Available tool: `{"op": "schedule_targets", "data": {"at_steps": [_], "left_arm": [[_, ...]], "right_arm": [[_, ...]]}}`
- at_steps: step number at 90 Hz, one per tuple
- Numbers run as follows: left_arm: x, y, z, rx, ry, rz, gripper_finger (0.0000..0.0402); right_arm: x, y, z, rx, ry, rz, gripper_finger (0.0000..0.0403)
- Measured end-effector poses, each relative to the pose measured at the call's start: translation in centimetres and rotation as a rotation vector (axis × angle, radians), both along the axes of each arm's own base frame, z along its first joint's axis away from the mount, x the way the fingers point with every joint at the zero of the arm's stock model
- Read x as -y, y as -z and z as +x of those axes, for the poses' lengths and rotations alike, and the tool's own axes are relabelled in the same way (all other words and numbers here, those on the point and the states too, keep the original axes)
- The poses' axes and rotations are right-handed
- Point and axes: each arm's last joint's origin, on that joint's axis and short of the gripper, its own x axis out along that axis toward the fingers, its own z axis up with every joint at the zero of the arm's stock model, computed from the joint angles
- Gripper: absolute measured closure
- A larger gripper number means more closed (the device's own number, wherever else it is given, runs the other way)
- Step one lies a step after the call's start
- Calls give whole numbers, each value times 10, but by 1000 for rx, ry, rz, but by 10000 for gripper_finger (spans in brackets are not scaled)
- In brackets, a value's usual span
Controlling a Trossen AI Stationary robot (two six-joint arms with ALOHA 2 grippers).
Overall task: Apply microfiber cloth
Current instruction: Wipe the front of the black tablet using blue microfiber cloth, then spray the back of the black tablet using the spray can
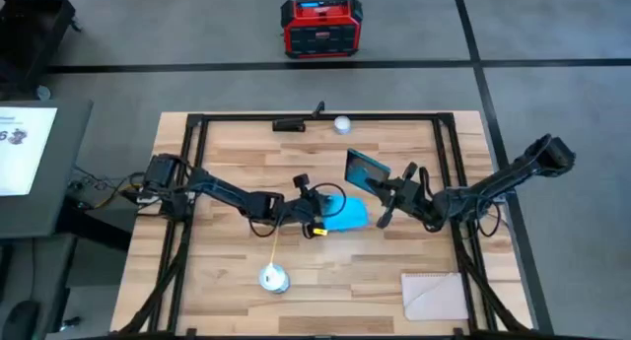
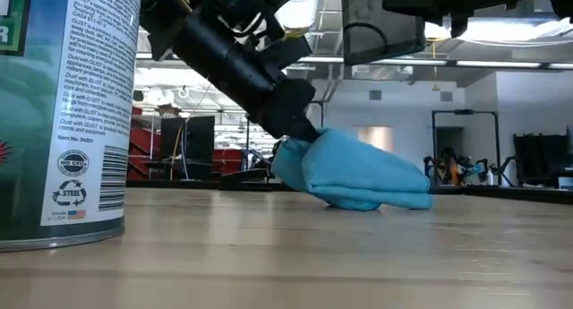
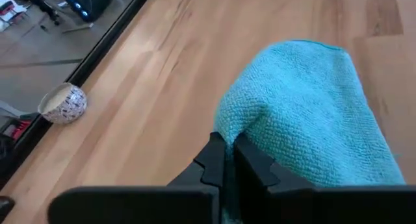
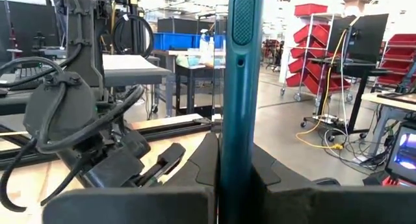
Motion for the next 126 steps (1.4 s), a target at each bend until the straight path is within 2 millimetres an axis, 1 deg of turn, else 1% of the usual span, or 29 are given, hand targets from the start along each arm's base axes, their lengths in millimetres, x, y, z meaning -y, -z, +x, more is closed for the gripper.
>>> {"op": "schedule_targets", "data": {"at_steps": [10,22,37,45,53,72,81,87,92,97,103,106,116,126], "left_arm": [[0,-17,3,11,39,63,386],[-4,-51,4,77,58,115,368],[-13,-97,-9,192,87,99,342],[-15,-111,-17,227,110,68,325],[-16,-114,-21,213,111,54,305],[-16,-104,-24,138,90,1,253],[-16,-102,-27,105,84,-8,242],[-16,-108,-33,93,75,0,250],[-16,-117,-41,63,59,25,273],[-15,-128,-50,35,49,54,310],[-13,-140,-64,13,59,66,368],[-13,-146,-71,12,62,55,384],[-10,-163,-97,28,70,-8,398],[-3,-177,-121,60,89,-64,401]], "right_arm": [[0,0,0,0,3,0,394],[0,1,0,-8,3,-1,394],[0,1,0,-11,3,-2,394],[0,1,0,-11,4,-2,394],[0,1,0,-11,3,-2,394],[0,1,0,-10,3,-2,394],[0,1,0,-11,6,-2,394],[1,1,0,-17,35,-3,394],[1,1,-1,-22,57,-7,394],[0,0,-2,-20,73,-13,394],[-1,-2,-3,-13,75,-23,394],[-2,-3,-3,-9,73,-29,394],[-3,-4,-5,-11,61,-39,394],[-5,-7,-8,-2,50,-33,394]]}}
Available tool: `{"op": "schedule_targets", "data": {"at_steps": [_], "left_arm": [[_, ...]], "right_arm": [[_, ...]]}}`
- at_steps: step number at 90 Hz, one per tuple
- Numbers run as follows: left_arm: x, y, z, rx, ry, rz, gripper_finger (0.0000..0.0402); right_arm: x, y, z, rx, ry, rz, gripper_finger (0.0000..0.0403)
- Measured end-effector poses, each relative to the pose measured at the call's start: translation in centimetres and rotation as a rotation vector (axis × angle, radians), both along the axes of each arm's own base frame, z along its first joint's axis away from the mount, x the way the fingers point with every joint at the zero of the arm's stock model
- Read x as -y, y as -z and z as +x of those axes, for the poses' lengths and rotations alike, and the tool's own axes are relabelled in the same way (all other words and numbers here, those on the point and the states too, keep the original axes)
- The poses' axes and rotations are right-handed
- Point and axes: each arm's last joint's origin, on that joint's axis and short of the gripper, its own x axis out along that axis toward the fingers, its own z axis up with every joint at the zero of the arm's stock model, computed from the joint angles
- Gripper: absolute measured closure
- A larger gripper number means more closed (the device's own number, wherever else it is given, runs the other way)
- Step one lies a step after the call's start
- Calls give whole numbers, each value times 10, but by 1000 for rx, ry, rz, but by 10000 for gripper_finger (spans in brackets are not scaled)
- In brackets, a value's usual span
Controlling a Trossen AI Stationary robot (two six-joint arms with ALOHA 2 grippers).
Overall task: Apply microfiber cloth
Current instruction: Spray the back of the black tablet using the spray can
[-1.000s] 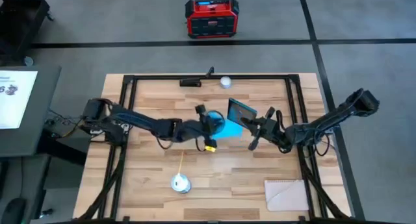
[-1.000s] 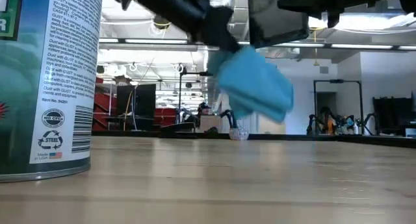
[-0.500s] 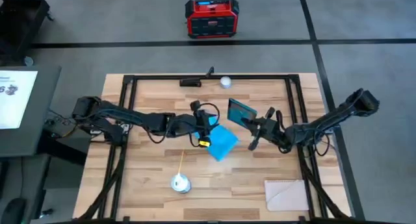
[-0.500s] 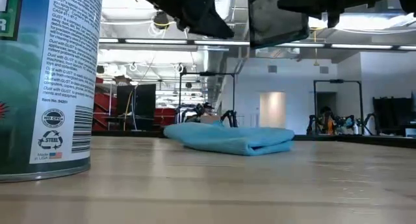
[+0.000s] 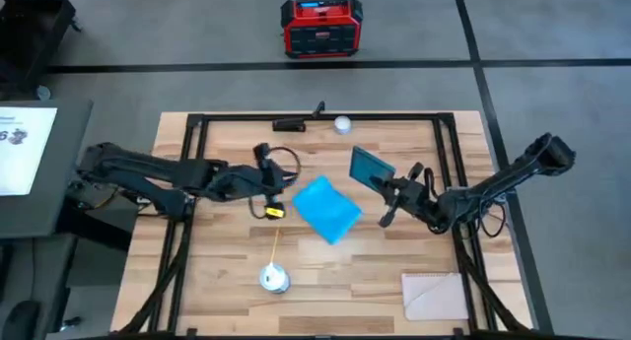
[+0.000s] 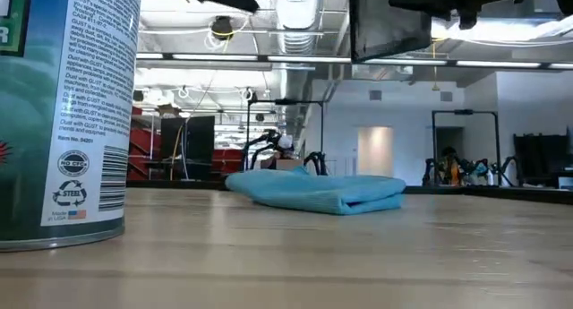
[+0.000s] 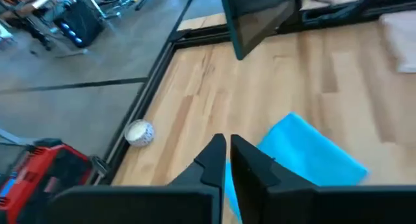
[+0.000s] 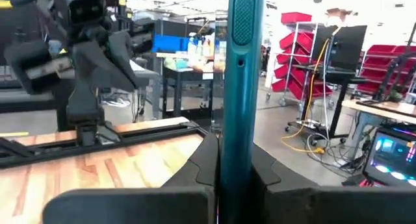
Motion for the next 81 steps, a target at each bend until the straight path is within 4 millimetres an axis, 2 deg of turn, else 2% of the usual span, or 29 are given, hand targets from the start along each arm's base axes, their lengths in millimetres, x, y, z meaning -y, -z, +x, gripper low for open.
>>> {"op": "schedule_targets", "data": {"at_steps": [18,44,54,81], "left_arm": [[14,-15,-31,45,54,-82,402],[29,-4,-46,-49,18,-53,402],[33,-3,-53,-56,1,-40,402],[49,-6,-73,-66,95,-41,402]], "right_arm": [[-2,-4,-6,-1,-3,1,394],[-7,-8,-16,-21,-17,-9,394],[-10,-12,-27,-31,-58,-9,394],[-3,-18,-66,-67,-266,76,394]]}}
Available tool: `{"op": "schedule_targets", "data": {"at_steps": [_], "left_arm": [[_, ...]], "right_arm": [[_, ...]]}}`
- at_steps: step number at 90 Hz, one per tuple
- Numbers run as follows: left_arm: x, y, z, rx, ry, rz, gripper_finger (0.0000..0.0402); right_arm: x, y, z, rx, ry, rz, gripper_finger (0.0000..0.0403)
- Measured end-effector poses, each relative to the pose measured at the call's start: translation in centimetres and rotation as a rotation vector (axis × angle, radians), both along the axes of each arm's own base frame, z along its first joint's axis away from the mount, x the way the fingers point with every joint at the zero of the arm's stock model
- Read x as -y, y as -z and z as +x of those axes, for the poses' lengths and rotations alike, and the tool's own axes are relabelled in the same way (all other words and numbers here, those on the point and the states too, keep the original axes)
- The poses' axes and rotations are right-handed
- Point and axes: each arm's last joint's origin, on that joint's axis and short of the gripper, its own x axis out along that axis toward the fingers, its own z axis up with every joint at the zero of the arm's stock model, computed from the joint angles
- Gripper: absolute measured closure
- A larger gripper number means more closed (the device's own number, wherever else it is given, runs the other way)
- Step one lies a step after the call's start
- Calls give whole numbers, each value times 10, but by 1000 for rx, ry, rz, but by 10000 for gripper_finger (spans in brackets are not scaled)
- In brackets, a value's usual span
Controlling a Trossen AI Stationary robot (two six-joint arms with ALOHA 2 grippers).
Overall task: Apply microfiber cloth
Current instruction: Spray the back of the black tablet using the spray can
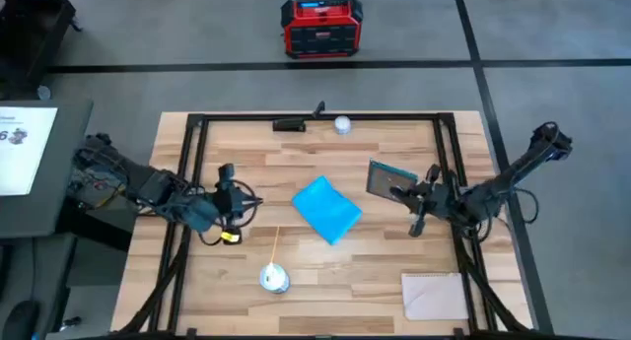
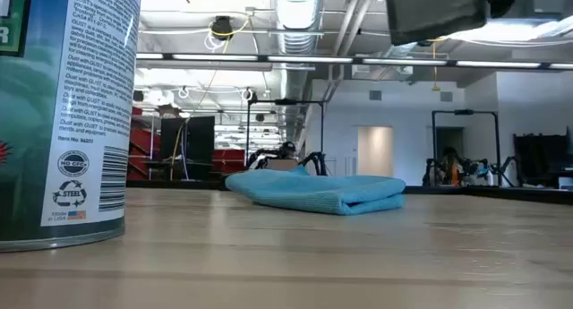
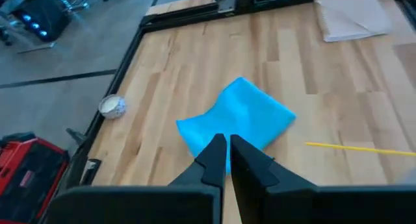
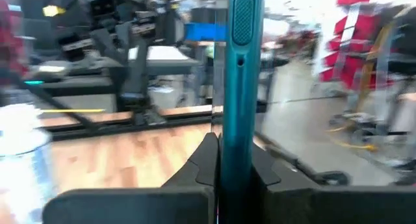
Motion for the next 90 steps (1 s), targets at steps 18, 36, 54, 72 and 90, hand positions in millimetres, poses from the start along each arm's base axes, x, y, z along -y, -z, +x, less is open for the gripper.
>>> {"op": "schedule_targets", "data": {"at_steps": [18,36,54,72,90], "left_arm": [[8,2,-6,-27,53,-5,402],[13,0,-11,-34,133,-66,402],[17,15,-14,-21,268,-167,402],[4,54,-31,-15,217,-265,402],[4,96,-42,29,273,-469,402]], "right_arm": [[4,-1,-15,-14,-53,9,394],[3,0,-18,-26,-73,12,394],[2,6,-15,-57,-61,20,394],[-1,10,-11,-76,-59,27,394],[-2,20,-7,-74,-48,54,394]]}}
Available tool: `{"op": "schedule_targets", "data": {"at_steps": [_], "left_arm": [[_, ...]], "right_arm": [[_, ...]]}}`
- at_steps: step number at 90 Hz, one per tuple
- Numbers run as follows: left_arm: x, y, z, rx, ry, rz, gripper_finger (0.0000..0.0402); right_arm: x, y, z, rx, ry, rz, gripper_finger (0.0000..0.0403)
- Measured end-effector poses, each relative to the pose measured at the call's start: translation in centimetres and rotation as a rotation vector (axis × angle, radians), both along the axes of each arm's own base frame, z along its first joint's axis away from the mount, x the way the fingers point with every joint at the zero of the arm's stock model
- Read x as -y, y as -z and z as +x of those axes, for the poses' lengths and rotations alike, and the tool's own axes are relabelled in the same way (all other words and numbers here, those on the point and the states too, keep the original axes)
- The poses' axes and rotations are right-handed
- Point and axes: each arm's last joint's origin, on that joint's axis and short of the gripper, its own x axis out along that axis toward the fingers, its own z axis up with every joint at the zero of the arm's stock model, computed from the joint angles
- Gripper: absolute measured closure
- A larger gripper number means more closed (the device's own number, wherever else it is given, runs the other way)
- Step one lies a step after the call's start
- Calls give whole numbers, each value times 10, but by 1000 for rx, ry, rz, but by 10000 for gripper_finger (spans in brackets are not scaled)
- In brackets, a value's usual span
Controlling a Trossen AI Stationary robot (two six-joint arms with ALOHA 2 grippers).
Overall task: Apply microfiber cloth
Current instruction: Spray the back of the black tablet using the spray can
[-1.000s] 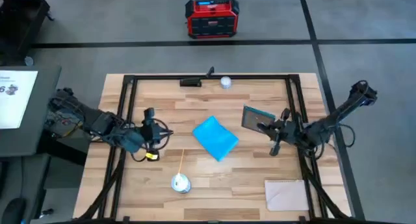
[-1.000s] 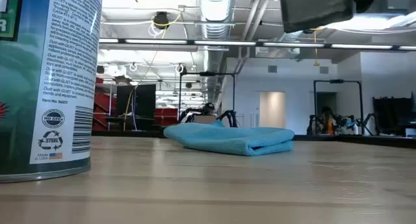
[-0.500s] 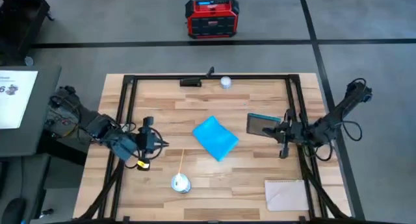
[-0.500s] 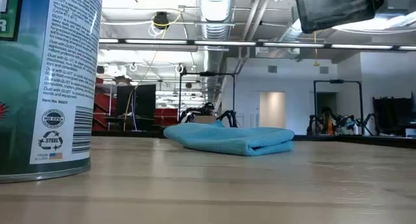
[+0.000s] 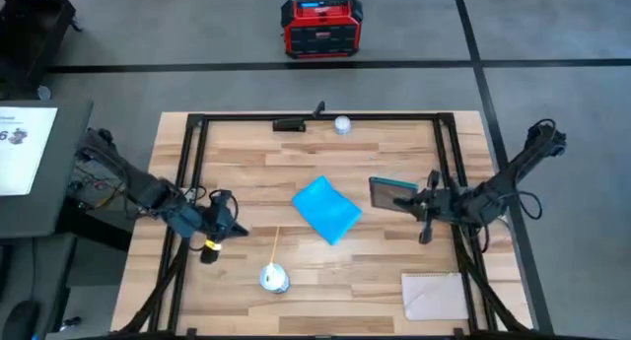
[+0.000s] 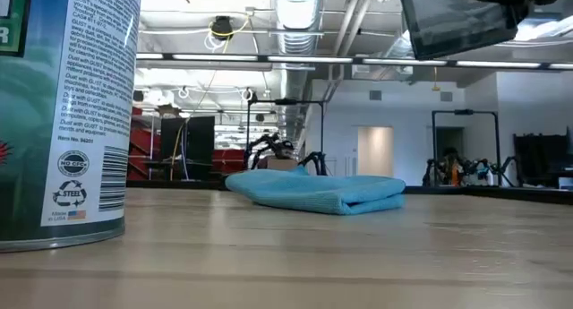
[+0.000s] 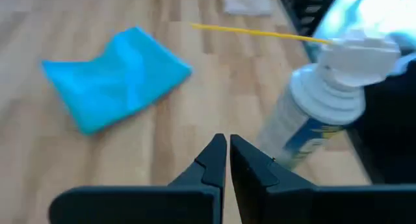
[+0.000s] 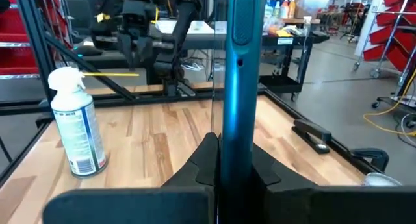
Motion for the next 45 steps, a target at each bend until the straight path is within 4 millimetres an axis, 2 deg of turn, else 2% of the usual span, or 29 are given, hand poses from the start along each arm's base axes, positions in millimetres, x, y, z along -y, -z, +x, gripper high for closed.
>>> {"op": "schedule_targets", "data": {"at_steps": [16,45], "left_arm": [[7,33,7,-21,9,-106,402],[42,60,21,-110,42,-244,402]], "right_arm": [[1,9,2,11,16,36,394],[-7,14,11,-3,11,29,394]]}}
